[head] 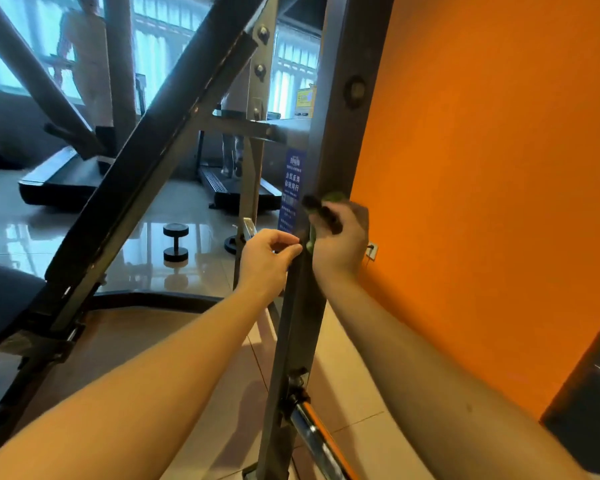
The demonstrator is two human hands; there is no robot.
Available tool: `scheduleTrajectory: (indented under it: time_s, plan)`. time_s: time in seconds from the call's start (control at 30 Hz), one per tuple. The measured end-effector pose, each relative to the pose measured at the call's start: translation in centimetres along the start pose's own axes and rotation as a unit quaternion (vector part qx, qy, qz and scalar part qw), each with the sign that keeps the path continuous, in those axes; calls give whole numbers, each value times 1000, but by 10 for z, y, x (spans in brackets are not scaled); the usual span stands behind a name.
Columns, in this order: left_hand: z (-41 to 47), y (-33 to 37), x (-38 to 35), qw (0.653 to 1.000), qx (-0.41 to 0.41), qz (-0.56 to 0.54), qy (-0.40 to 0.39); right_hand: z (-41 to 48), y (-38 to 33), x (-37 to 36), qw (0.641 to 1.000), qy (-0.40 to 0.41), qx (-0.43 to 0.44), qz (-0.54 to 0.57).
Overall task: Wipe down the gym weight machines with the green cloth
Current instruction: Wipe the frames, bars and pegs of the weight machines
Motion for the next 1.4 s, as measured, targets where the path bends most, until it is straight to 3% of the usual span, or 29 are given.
scheduleTrajectory:
  time_s: [0.13,0.27,0.33,0.47,0.67,0.87,0.97,1.13,1.4]
  plan:
    - [-4,-22,-5,1000,7,-10,-6,-67,69,2,991,-61,-115,-15]
    - [-17,-45,2,997,67,-24,-22,-101,90,17,966,-130,-194,-114]
    - [-27,-49,11,992,117,-7,-37,-106,77,24,956,-143,-229,-113]
    - [-52,-26,32,962,244,-2,-121,-105,35,29,910,-160,-380,-41]
    - [-53,87,67,904,383,-44,-185,-64,-59,37,857,-221,-459,-72]
    - [-21,205,98,860,415,-14,-298,-1,-165,64,830,-260,-481,-110]
    - [-8,260,102,854,404,42,-325,28,-208,80,814,-283,-500,-90]
    - [23,336,112,860,425,72,-273,76,-263,104,782,-356,-510,30]
    - [61,451,122,900,372,142,-179,159,-333,140,797,-486,-354,53]
Point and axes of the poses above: each hand's wrist, its own z-axis towards the middle knuckle, its own x-axis out of the back of the hand, y = z × x, the point moved 3 cm from there along z, towards the middle knuckle, and after that the axes turned 1 degree about -x, right-handed, at the moved point
